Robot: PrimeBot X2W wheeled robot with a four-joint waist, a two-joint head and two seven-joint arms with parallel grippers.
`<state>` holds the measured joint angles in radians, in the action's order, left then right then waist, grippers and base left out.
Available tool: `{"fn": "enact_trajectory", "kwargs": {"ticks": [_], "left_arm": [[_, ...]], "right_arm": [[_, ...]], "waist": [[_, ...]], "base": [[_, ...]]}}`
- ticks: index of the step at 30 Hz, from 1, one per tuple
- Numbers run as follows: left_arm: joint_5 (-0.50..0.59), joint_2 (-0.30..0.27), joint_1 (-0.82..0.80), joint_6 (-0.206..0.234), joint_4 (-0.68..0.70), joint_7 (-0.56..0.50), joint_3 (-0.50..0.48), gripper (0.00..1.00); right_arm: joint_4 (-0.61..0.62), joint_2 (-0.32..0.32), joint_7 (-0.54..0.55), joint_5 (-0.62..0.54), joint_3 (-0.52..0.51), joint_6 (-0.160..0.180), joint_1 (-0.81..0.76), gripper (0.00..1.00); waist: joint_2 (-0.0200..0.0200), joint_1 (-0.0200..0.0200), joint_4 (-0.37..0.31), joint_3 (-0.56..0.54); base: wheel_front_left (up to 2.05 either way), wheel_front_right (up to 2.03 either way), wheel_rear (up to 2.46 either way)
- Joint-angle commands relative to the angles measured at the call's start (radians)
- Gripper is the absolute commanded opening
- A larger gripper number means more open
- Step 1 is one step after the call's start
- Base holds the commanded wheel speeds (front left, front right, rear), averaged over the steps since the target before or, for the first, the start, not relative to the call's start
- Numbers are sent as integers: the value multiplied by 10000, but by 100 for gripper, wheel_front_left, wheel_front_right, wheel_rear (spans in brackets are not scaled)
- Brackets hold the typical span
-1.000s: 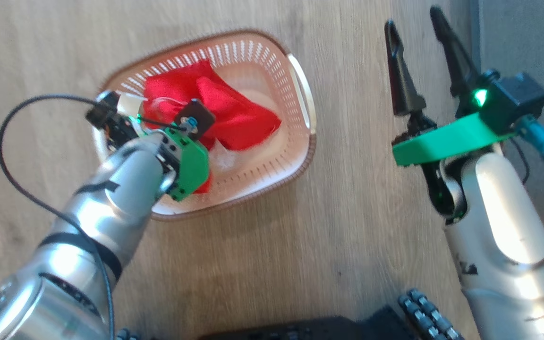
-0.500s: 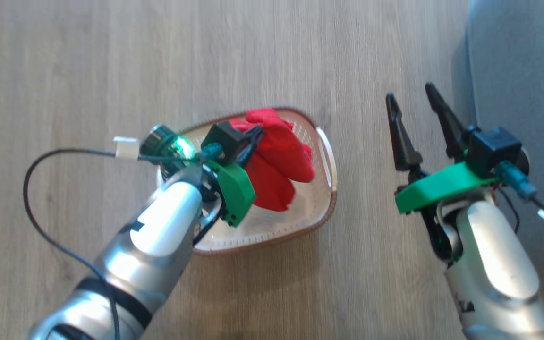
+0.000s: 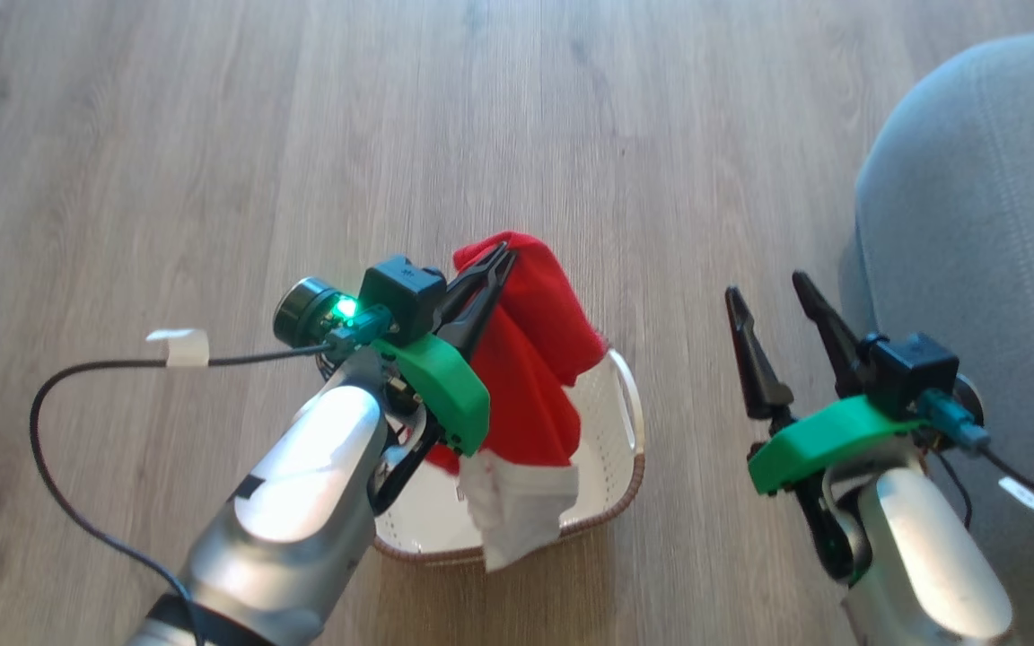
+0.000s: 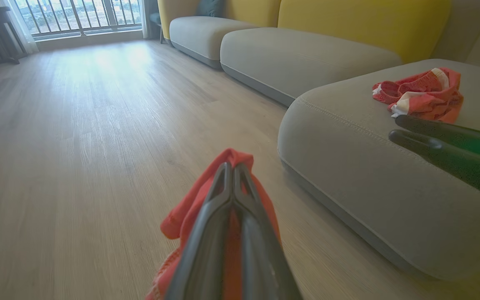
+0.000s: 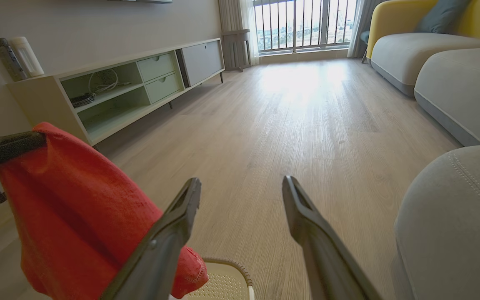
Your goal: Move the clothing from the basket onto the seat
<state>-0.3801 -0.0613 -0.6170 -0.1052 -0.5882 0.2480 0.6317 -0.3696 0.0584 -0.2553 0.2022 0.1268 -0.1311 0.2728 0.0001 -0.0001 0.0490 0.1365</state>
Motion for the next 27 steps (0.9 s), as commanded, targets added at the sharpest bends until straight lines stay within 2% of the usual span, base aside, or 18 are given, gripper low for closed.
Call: {"fn": "enact_trajectory", "kwargs": {"ticks": [1,11,27], "left_arm": [[-99,-191,-229,73,459,137,-436,0],[-327,-131,31,233,1390,38,-457,0],[-226,-361,-765,473,4078,-660,-473,0]], "right_arm": [[236,-82,-65,79,236,4,0,100],[103,-82,-65,317,197,4,-1145,100],[105,-82,-65,389,263,4,-1279,100]], "waist": [[-1,1,-40,-379],[-1,1,-41,-1394],[-1,1,-193,-1421]], "base": [[0,0,0],[0,0,0],[0,0,0]]}}
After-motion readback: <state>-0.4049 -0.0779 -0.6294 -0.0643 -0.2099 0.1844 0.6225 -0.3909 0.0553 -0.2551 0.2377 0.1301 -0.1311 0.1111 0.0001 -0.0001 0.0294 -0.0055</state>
